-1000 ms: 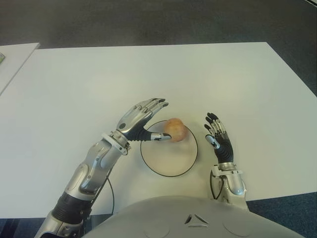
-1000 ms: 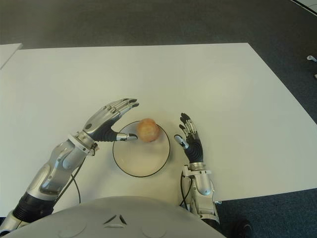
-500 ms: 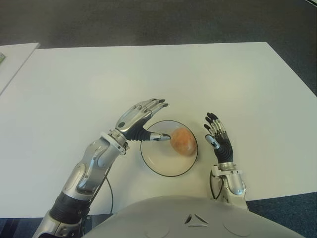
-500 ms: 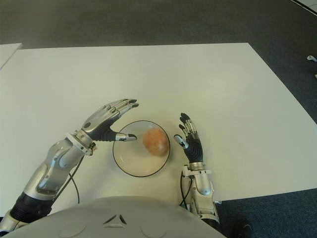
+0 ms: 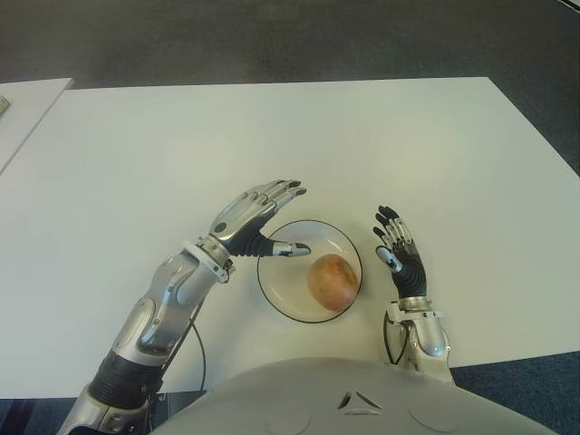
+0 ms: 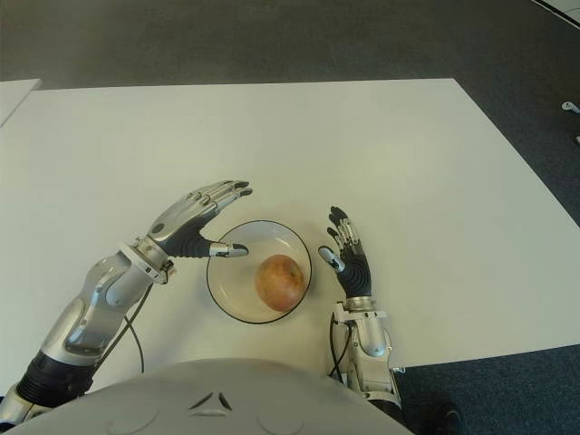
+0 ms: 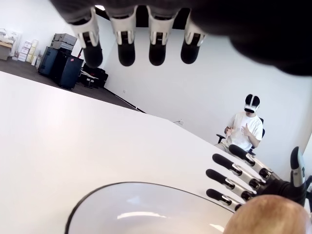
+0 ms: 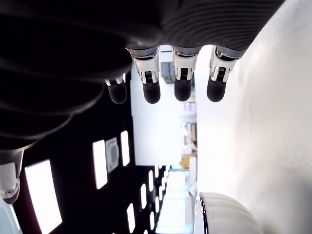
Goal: Put the apples into the plate.
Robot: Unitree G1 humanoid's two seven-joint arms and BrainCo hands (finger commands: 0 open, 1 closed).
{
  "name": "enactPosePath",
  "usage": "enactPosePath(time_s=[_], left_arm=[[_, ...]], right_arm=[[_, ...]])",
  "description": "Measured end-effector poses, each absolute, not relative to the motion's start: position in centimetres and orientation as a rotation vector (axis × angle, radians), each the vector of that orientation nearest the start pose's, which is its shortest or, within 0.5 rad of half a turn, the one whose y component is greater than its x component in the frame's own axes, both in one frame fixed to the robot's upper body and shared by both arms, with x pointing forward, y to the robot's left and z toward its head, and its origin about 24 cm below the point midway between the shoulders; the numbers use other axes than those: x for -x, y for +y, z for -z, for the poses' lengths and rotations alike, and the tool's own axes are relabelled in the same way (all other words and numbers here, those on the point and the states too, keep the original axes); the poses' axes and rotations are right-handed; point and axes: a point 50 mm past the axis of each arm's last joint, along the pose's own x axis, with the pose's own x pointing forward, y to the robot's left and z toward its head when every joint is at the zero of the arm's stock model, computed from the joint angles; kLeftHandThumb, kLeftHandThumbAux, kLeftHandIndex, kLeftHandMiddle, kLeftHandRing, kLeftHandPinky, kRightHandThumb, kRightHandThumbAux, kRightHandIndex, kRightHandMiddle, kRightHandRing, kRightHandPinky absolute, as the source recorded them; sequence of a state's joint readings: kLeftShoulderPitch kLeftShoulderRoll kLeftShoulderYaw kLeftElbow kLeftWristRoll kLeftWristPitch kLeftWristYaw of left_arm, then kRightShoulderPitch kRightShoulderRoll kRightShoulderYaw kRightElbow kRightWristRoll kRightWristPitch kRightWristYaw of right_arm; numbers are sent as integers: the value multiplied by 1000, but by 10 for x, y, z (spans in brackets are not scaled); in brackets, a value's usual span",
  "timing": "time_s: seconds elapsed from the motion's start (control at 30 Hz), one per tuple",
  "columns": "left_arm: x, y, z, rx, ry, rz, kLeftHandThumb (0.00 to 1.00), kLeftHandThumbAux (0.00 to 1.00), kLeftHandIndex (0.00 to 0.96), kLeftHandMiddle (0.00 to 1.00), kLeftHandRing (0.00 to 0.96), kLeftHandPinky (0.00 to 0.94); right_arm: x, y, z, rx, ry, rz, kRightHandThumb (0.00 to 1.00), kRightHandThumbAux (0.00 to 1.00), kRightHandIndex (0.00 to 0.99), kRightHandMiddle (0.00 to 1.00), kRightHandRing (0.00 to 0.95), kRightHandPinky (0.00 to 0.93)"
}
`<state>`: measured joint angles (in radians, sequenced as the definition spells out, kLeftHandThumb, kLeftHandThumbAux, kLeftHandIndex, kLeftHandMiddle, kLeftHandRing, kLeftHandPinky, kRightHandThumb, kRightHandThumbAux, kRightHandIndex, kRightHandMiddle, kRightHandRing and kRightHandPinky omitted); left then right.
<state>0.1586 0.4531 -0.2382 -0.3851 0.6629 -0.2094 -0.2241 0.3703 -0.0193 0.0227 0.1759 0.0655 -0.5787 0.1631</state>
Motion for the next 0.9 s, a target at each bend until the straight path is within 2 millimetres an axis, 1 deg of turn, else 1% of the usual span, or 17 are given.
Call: enactPosePath(time_s=[0.1, 0.27, 0.4, 0.43, 0.5, 0.57, 0.67, 0.8, 0.9], left_arm=[[-202, 136, -84, -951, -314, 516, 127, 207, 0, 0, 0, 0], [-196, 141, -73, -619, -240, 393, 25, 242, 0, 0, 0, 0], [-189, 144, -60, -339, -149, 258, 6, 275, 0, 0, 0, 0], [-186, 146, -56, -274, -123, 217, 4, 298, 0, 0, 0, 0], [-177, 154, -47, -151, -54, 105, 2, 333, 0, 0, 0, 0], [-165, 163, -38, -87, 13, 1, 0, 367, 5, 0, 0, 0], [-148, 174, -30, -68, 84, -90, 0, 388, 13, 3, 0, 0], [-131, 181, -23, -65, 148, -169, 0, 410, 24, 8, 0, 0], [-125, 181, -23, -51, 169, -215, 0, 425, 31, 8, 0, 0]], right_arm=[[-158, -162, 15, -23, -50, -58, 31, 468, 0, 0, 0, 0], [-157, -161, 14, -28, -57, -54, 38, 466, 0, 0, 0, 0], [-156, -161, 14, -30, -56, -48, 42, 467, 0, 0, 0, 0], [-156, -161, 14, -32, -54, -46, 43, 467, 0, 0, 0, 0], [-154, -160, 14, -37, -50, -38, 46, 468, 0, 0, 0, 0], [-153, -160, 14, -42, -45, -30, 49, 471, 0, 0, 0, 0], [-151, -161, 14, -44, -41, -20, 52, 474, 0, 0, 0, 0], [-150, -162, 15, -43, -26, -17, 52, 475, 0, 0, 0, 0], [-149, -164, 16, -35, -16, -25, 52, 475, 0, 0, 0, 0]])
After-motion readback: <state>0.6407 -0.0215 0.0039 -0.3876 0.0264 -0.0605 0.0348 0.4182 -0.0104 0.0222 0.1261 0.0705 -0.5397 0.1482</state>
